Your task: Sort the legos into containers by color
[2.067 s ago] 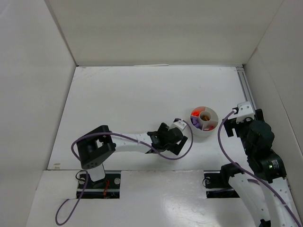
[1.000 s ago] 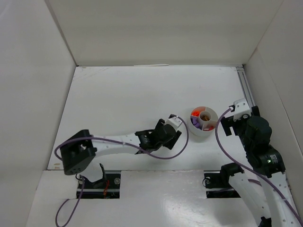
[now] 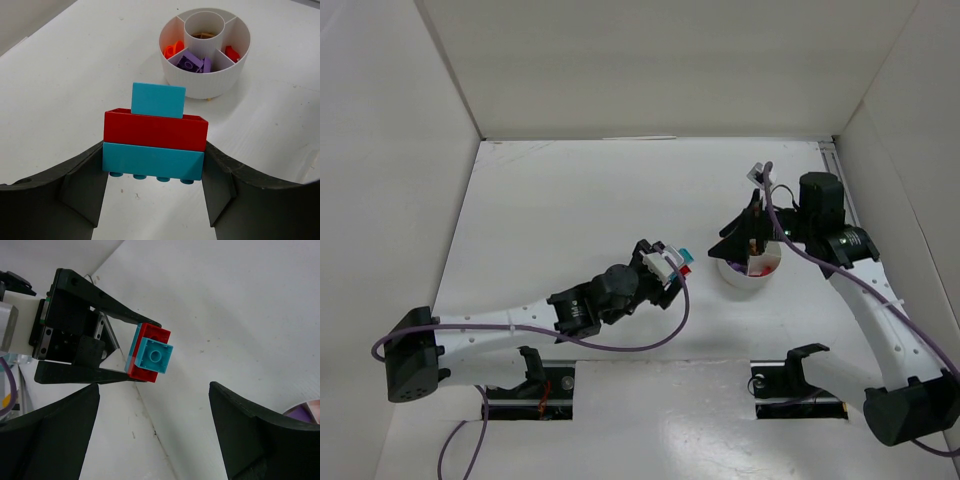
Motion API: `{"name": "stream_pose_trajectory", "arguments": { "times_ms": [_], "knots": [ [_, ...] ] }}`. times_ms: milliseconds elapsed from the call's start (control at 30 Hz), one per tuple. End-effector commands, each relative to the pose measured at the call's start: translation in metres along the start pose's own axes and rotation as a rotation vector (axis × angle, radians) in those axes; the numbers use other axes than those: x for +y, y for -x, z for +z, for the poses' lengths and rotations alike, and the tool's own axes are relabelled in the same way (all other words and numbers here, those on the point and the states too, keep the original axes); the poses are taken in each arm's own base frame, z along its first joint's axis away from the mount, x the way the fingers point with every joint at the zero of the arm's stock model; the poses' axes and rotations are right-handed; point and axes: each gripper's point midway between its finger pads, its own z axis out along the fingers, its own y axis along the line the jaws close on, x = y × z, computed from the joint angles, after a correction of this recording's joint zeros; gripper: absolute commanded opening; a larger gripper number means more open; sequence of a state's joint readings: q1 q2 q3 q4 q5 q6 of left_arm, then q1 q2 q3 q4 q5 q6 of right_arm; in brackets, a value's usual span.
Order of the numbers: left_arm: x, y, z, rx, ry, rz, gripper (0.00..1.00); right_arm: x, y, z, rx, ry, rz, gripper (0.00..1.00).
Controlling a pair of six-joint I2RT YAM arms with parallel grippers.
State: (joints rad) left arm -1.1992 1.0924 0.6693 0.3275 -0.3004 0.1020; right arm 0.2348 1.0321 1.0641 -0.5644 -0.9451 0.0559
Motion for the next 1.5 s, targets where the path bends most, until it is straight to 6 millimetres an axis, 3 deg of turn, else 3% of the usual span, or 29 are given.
{"name": "stream_pose_trajectory", "arguments": {
  "times_ms": [0, 200, 267, 500, 633, 1033, 1233, 1467],
  "knots": [
    [0.005, 0.029, -0.004, -0.109, 0.02, -0.007, 0.56, 0.014, 0.017, 0.0, -0.054, 0.08, -0.037, 0.94],
    [0.003, 0.032, -0.003, -0.122, 0.022, 0.009, 0.56, 0.002, 0.012, 0.011, -0.034, 0.088, 0.028, 0.93],
    [0.006, 0.042, -0.003, -0.151, 0.035, 0.006, 0.56, 0.002, 0.013, 0.014, -0.025, 0.096, 0.031, 0.93],
    [0.006, 0.046, 0.005, -0.15, 0.047, 0.025, 0.56, 0.004, 0.013, 0.036, 0.016, 0.143, 0.025, 0.93],
    [0.006, 0.039, 0.008, -0.129, 0.067, 0.032, 0.55, 0.01, 0.013, 0.045, 0.027, 0.163, 0.027, 0.93],
    [0.009, 0.051, 0.007, -0.174, 0.083, 0.03, 0.52, 0.003, 0.009, 0.057, 0.055, 0.167, 0.047, 0.93],
    [0.009, 0.051, 0.007, -0.182, 0.083, 0.026, 0.52, 0.01, 0.013, 0.067, 0.045, 0.198, 0.035, 0.77],
    [0.009, 0.047, 0.008, -0.174, 0.083, 0.03, 0.51, 0.01, 0.017, 0.067, 0.034, 0.201, 0.038, 0.43]
  ]
}}
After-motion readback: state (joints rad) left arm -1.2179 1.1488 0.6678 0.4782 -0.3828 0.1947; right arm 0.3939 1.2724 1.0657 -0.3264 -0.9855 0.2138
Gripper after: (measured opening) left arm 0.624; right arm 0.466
